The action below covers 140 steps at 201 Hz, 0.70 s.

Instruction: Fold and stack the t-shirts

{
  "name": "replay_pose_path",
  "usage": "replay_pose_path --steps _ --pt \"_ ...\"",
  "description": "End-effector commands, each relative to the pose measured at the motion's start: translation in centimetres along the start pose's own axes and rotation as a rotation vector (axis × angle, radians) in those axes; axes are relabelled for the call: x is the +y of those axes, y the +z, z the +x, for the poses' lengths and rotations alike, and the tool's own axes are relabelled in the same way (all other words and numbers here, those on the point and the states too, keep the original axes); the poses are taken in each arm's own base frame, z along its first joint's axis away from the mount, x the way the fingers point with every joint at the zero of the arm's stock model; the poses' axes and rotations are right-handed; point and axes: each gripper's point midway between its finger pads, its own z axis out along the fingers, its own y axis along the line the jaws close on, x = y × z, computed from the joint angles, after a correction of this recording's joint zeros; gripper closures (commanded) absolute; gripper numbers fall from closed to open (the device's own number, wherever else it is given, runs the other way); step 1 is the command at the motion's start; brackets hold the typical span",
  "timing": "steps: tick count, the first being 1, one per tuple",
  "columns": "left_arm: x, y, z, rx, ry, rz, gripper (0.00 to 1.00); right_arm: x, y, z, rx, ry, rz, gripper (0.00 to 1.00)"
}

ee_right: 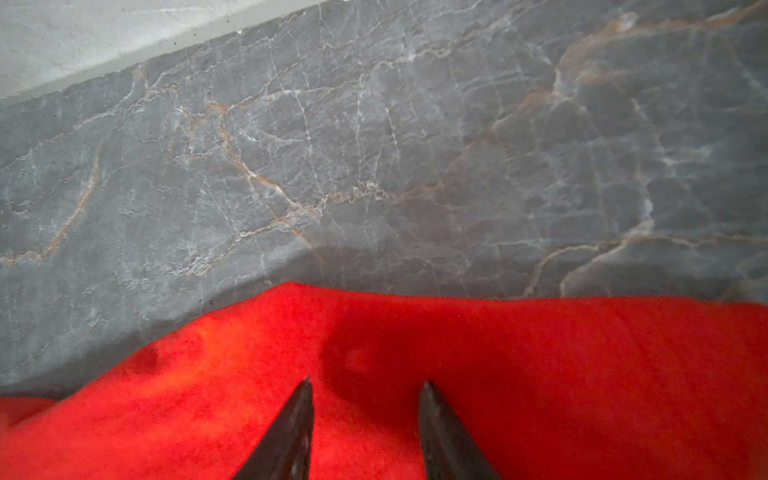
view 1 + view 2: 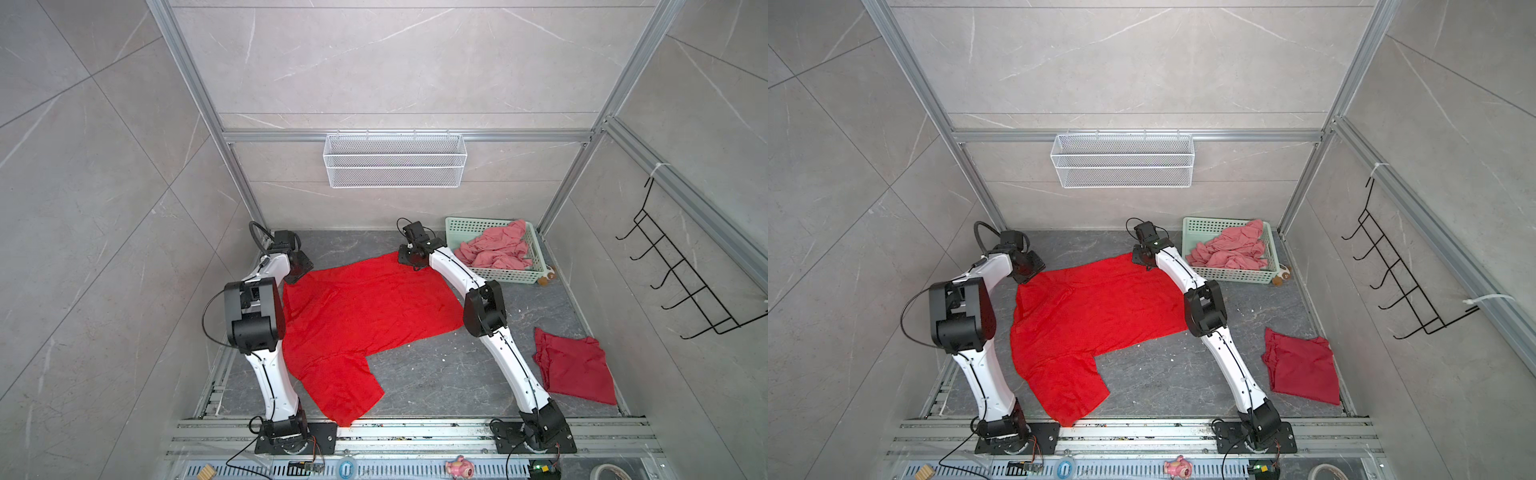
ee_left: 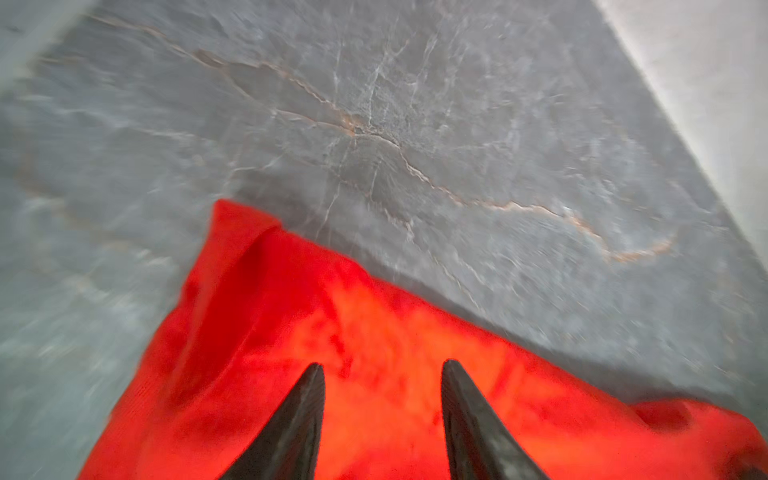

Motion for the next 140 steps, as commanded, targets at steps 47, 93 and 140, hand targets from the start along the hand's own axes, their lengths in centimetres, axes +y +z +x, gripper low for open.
replay_pose_path --steps 47,93,140 --pt "4.0 -0.6 5.6 0.079 -0.085 -0.071 0.51 -0.7 -3.4 0.6 0.044 -0.053 0.024 0.54" --pt "4.7 2.7 5.8 0.111 -0.105 -0.098 0.51 -1.3 -3.9 1.2 0.045 -0.055 0.030 0.54" --pt "4.2 6.1 3.6 0.136 -0.109 -0.083 0.51 -2.9 -1.3 1.7 0.075 -0.034 0.079 0.54"
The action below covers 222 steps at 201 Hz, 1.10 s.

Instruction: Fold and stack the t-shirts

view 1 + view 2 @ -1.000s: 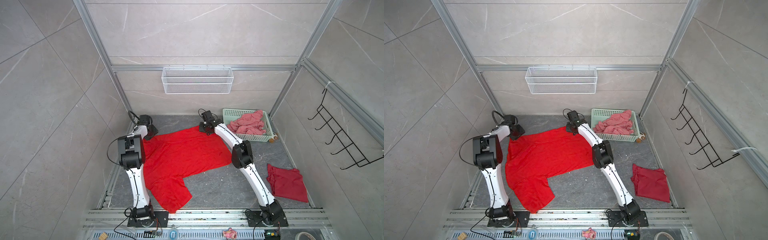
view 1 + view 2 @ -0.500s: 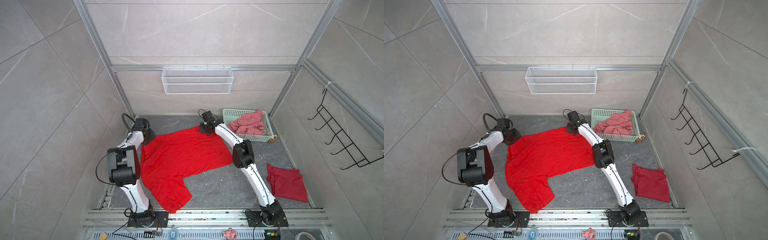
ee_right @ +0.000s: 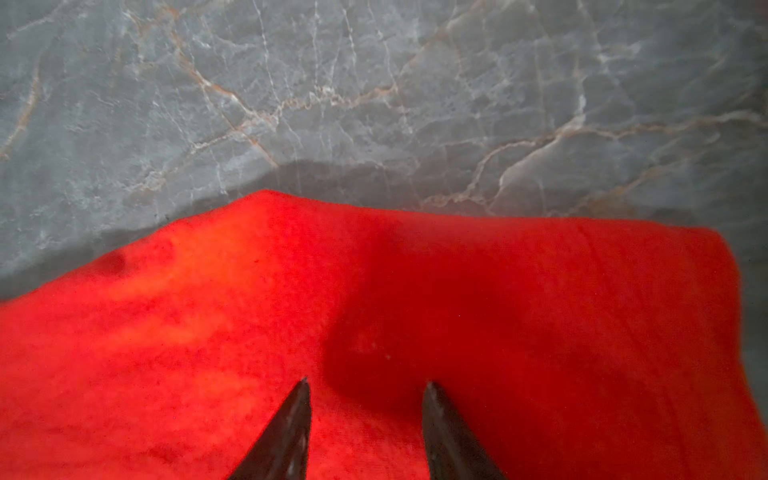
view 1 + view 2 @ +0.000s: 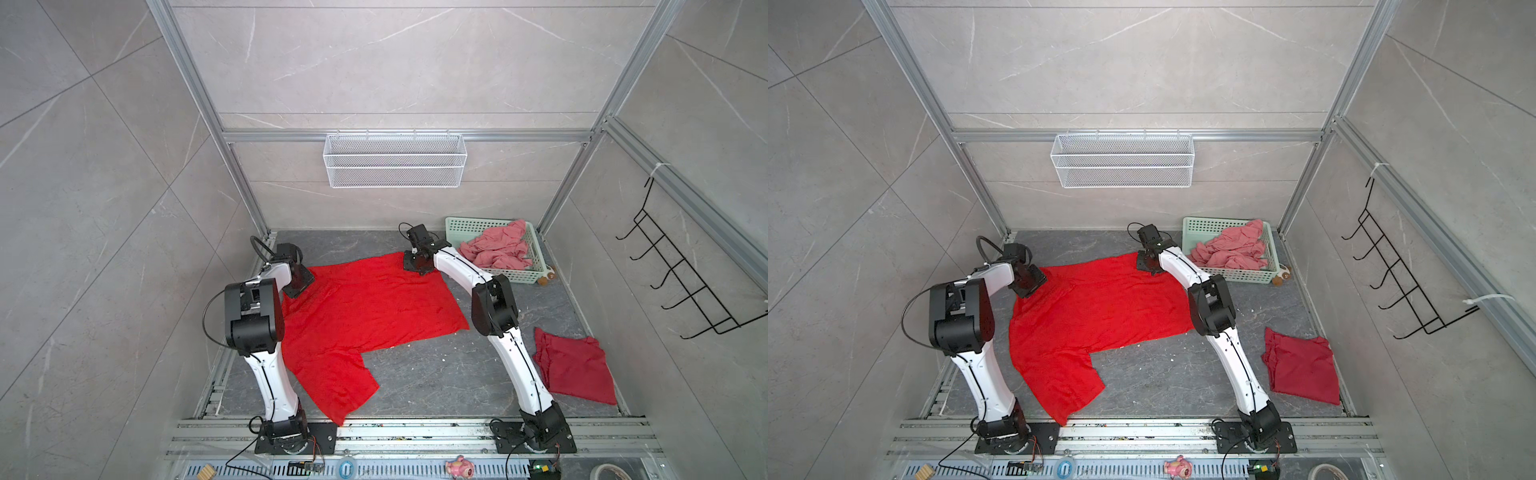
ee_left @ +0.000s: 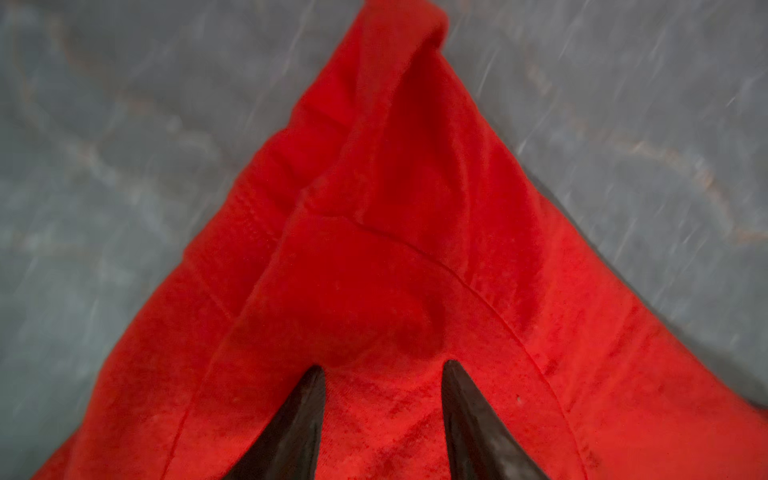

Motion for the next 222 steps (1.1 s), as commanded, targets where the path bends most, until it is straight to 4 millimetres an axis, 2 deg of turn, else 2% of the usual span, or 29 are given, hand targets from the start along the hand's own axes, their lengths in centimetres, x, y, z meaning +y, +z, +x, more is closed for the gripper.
replay_pose_path --steps 1,29,31,42,59,72,74,79,99,123,125,128,146,170,187,201,202,222 --pt "0.8 2.5 0.1 0.058 -0.016 -0.012 0.51 -1.2 1.1 -0.5 0.003 0.008 0.037 0.54" --pt "-1.3 3.4 -1.9 0.058 -0.005 0.050 0.51 -1.6 2.3 -1.4 -0.005 0.042 0.031 0.53" --pt "-1.4 3.5 -2.0 0.057 -0.005 0.054 0.51 -1.4 2.0 -2.0 -0.020 0.044 0.023 0.53" --pt "-2.0 3.9 -2.6 0.063 -0.001 0.072 0.51 -1.5 2.2 -2.7 -0.035 0.057 0.007 0.53" --pt "-3.0 4.6 -3.2 0.080 0.002 0.108 0.51 -1.8 3.4 -3.1 -0.039 0.087 -0.025 0.53" --pt "-3.7 4.3 -3.9 0.075 0.006 0.134 0.51 -2.1 4.1 -3.3 -0.042 0.117 -0.043 0.53" --pt "-3.3 5.3 -3.4 0.094 0.005 0.122 0.51 -2.2 4.2 -3.3 -0.041 0.122 -0.045 0.53" --pt "-3.3 5.6 -3.3 0.101 0.005 0.121 0.51 -2.3 4.4 -3.3 -0.041 0.133 -0.051 0.53" --pt "-3.7 5.5 -3.8 0.098 0.007 0.139 0.51 -2.5 4.7 -3.8 -0.058 0.139 -0.067 0.53" --pt "-4.8 4.0 -5.2 0.063 0.029 0.200 0.51 -2.2 3.9 -5.2 -0.098 0.106 -0.088 0.53" --pt "-4.9 3.9 -5.3 0.061 0.032 0.203 0.51 -2.1 3.8 -5.4 -0.102 0.101 -0.093 0.53" --pt "-5.6 2.4 -6.1 0.032 0.044 0.226 0.51 -1.9 3.5 -5.7 -0.110 0.090 -0.103 0.53" --pt "-6.7 -0.9 -7.8 -0.034 0.086 0.265 0.51 -0.2 1.4 -7.5 -0.156 0.010 -0.171 0.53" --pt "-7.5 -6.3 -8.9 -0.128 0.133 0.305 0.50 3.1 -3.4 -9.6 -0.221 -0.126 -0.259 0.52" --pt "-6.8 -9.1 -7.8 -0.148 0.133 0.307 0.50 4.8 -7.0 -9.9 -0.227 -0.176 -0.287 0.52" --pt "-4.9 -10.3 -5.9 -0.143 0.101 0.267 0.49 6.3 -9.0 -8.8 -0.212 -0.212 -0.296 0.53" --pt "-4.7 -10.4 -5.8 -0.144 0.098 0.263 0.49 6.6 -9.9 -9.2 -0.227 -0.215 -0.302 0.52" --pt "-1.2 -11.1 -2.4 -0.105 0.034 0.166 0.49 8.2 -12.1 -6.6 -0.208 -0.234 -0.292 0.51"
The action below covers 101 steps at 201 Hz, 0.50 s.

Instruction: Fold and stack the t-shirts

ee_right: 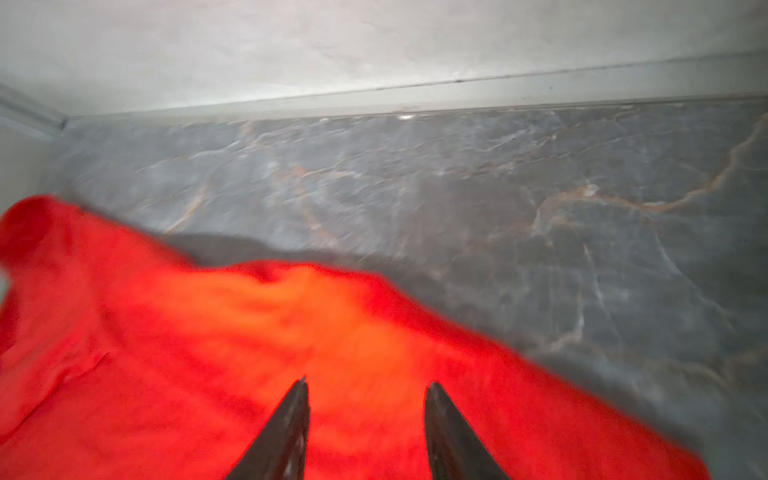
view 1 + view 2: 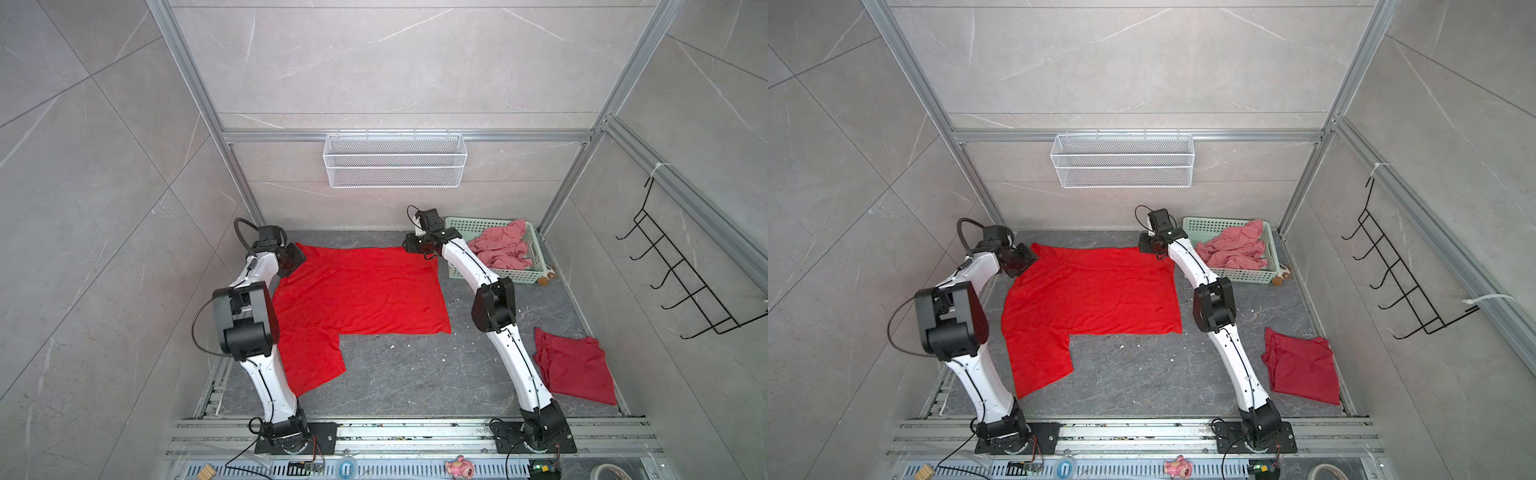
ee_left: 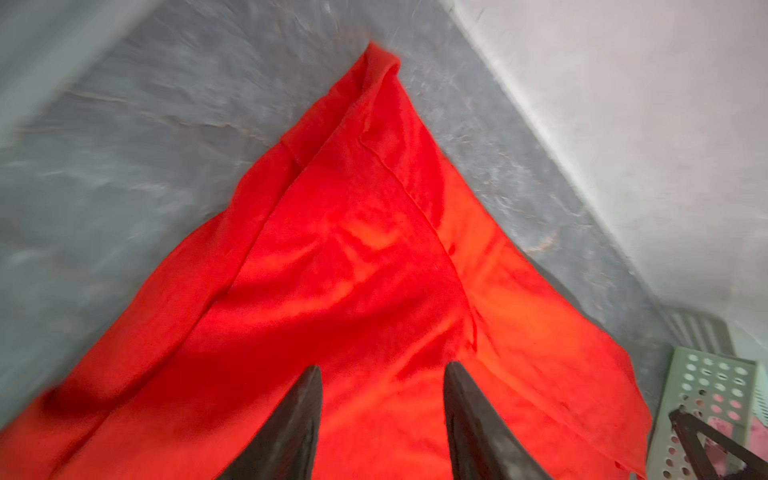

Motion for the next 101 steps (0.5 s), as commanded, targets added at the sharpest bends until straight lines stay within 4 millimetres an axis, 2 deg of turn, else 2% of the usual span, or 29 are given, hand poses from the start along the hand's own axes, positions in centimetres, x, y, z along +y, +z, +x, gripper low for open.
replay_pose_path --steps 1,27,42,58,92,101 --pt "2.0 -3.8 2.1 -0.018 -0.042 -0.080 0.49 6.9 -6.8 -1.8 -0.079 -0.110 -0.079 0.51" --pt "5.7 -5.7 7.8 0.010 -0.142 -0.159 0.48 8.9 -9.4 1.9 -0.049 -0.031 -0.112 0.48" --pt "8.0 -7.1 10.3 0.007 -0.172 -0.226 0.45 9.5 -10.7 5.3 -0.050 0.008 -0.143 0.45" --pt "10.0 -9.3 12.7 0.022 -0.194 -0.302 0.43 8.9 -12.5 8.5 -0.056 0.044 -0.120 0.39" --pt "12.0 -12.8 17.7 0.090 -0.280 -0.358 0.37 7.1 -15.7 14.3 -0.020 0.106 -0.078 0.31" --pt "12.4 -13.2 19.2 0.123 -0.311 -0.369 0.36 6.5 -16.2 15.7 -0.003 0.114 -0.057 0.17"
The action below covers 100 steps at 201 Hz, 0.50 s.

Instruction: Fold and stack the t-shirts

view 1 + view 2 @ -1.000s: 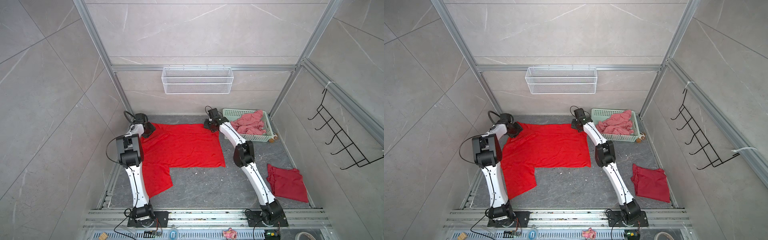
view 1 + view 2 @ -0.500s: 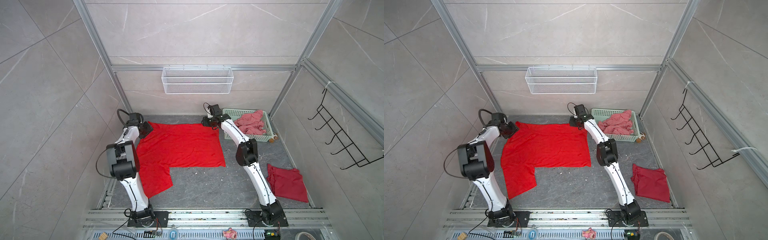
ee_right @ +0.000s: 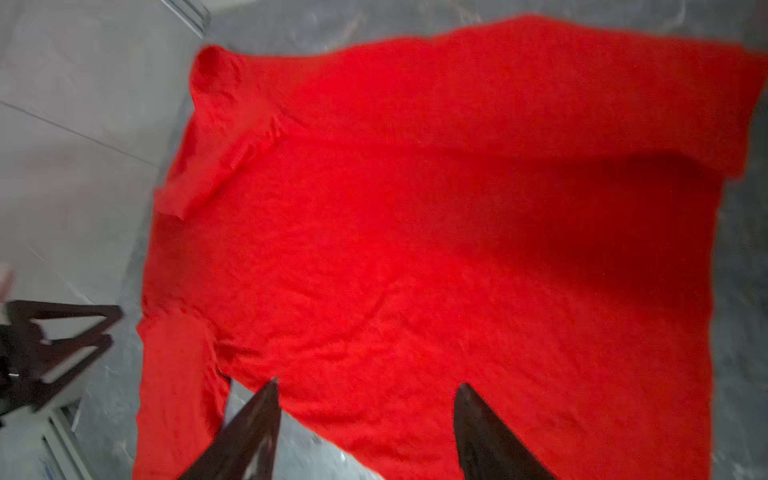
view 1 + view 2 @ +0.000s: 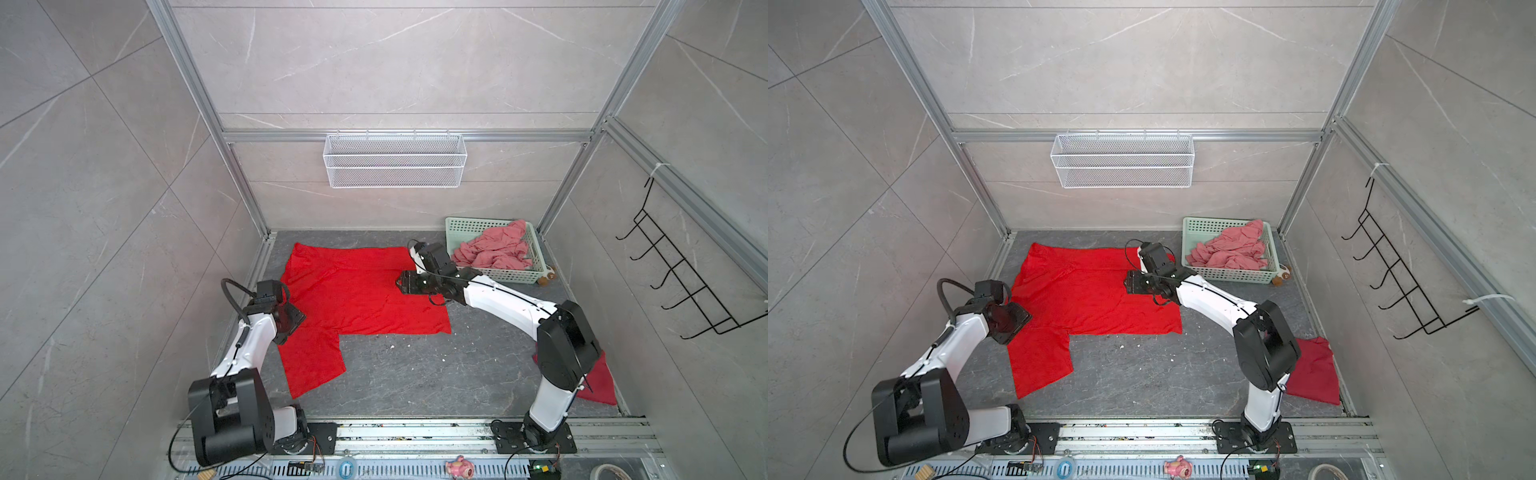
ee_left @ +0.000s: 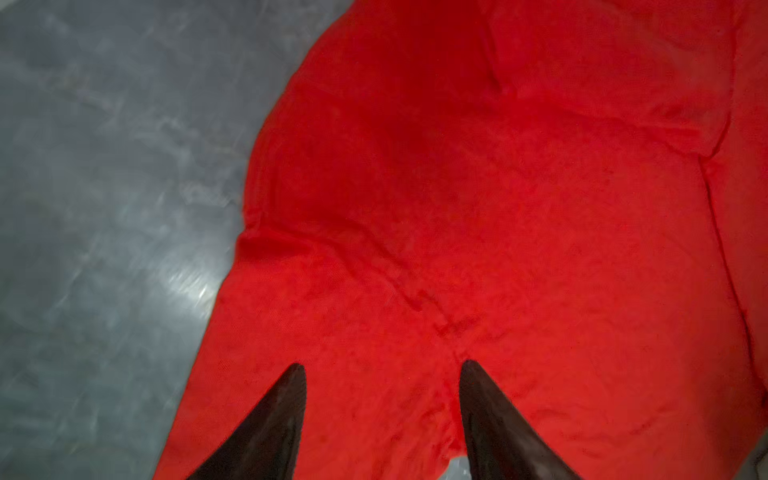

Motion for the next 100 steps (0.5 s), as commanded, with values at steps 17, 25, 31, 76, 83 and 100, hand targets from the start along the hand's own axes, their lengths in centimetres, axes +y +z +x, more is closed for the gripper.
replay_pose_path --steps 17,25,31,76,83,100 --pt "4.3 -1.7 5.3 0.121 -0.139 -0.111 0.35 -2.1 -2.8 3.3 -0.028 0.118 0.062 0.15" --pt "5.3 -1.6 6.5 0.154 -0.158 -0.138 0.35 -2.9 -3.0 4.5 -0.015 0.146 0.081 0.15" --pt "6.1 -1.6 7.5 0.186 -0.175 -0.166 0.35 -3.6 -3.1 5.4 -0.003 0.164 0.094 0.15" --pt "9.2 -2.5 11.8 0.289 -0.264 -0.286 0.38 -6.8 -4.3 9.9 0.040 0.240 0.171 0.16" --pt "9.3 -2.5 11.9 0.299 -0.271 -0.296 0.38 -7.2 -4.5 10.2 0.039 0.242 0.182 0.16" --pt "9.8 -2.2 12.8 0.341 -0.290 -0.332 0.38 -7.9 -4.9 10.8 0.037 0.249 0.207 0.16"
